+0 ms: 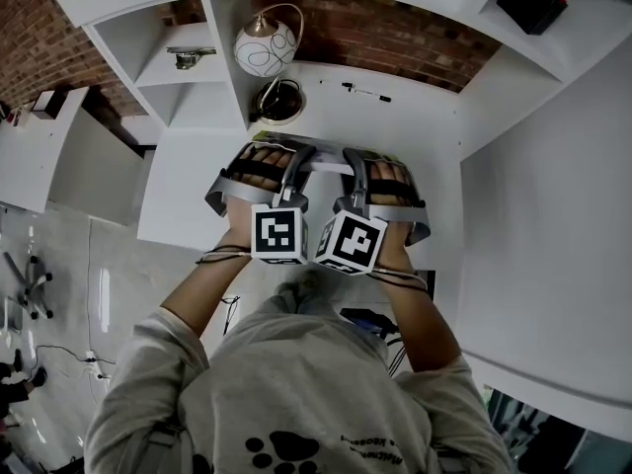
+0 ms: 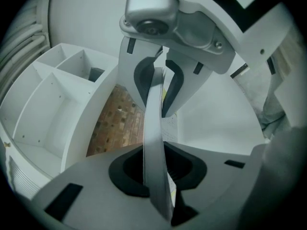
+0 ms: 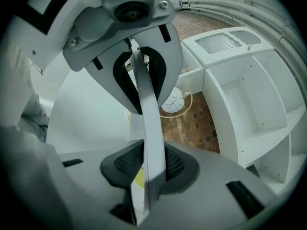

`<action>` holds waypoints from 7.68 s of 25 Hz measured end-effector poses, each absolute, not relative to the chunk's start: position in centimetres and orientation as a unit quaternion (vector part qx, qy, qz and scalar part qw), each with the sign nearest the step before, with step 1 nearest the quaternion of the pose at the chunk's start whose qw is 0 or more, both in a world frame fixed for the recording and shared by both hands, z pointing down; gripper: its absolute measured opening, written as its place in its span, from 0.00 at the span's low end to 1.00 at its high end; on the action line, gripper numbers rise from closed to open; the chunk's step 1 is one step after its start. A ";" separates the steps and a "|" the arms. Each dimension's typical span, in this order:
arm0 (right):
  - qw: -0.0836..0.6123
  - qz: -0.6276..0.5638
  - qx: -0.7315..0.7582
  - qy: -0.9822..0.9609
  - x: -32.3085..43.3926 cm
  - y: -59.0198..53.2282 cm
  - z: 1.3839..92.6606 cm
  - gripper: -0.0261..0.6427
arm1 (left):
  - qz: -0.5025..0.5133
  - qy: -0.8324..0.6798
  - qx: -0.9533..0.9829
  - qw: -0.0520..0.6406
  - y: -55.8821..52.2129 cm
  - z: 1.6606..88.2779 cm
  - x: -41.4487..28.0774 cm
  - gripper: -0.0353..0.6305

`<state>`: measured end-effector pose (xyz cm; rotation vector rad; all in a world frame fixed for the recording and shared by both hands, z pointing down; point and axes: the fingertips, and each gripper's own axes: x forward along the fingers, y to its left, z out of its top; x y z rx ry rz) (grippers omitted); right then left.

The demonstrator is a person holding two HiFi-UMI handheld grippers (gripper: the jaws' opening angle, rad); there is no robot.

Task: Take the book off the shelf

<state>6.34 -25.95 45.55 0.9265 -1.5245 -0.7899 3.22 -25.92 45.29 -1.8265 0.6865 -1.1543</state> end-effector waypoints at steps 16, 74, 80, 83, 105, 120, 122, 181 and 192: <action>0.566 -0.325 0.402 -0.642 5.1 -22.2 50.2 0.17 | -0.460 0.266 -0.736 0.420 -22.4 50.5 1.7 0.18; 0.643 -0.163 0.227 -0.713 5.9 -14.7 73.9 0.18 | -0.556 0.107 -0.786 0.248 -15.2 73.3 2.6 0.19; 0.641 -0.088 0.179 -0.741 5.5 -13.6 75.1 0.27 | -0.572 0.056 -0.796 0.190 -14.2 74.2 2.6 0.28; 0.648 -0.077 0.158 -0.741 5.3 -13.2 75.2 0.27 | -0.579 0.043 -0.793 0.183 -14.1 74.3 2.4 0.29; 0.567 0.060 0.179 -0.802 3.9 -12.9 71.2 0.41 | -0.562 -0.011 -0.827 0.013 -12.1 71.9 3.0 0.42; 0.465 0.064 0.362 -0.805 5.5 -17.3 66.6 0.21 | -0.489 0.166 -0.856 -0.023 -16.6 68.5 3.1 0.13; 0.447 0.061 0.388 -0.803 5.9 -17.9 65.5 0.13 | -0.468 0.198 -0.861 -0.034 -17.4 67.5 3.0 0.10; 0.081 -0.053 0.580 -0.809 6.9 -12.6 36.0 0.07 | -0.035 0.472 -0.880 0.046 -13.1 35.5 0.7 0.07; 0.060 -0.057 0.573 -0.816 8.1 -12.5 36.4 0.07 | -0.027 0.474 -0.880 0.028 -13.1 37.0 1.7 0.07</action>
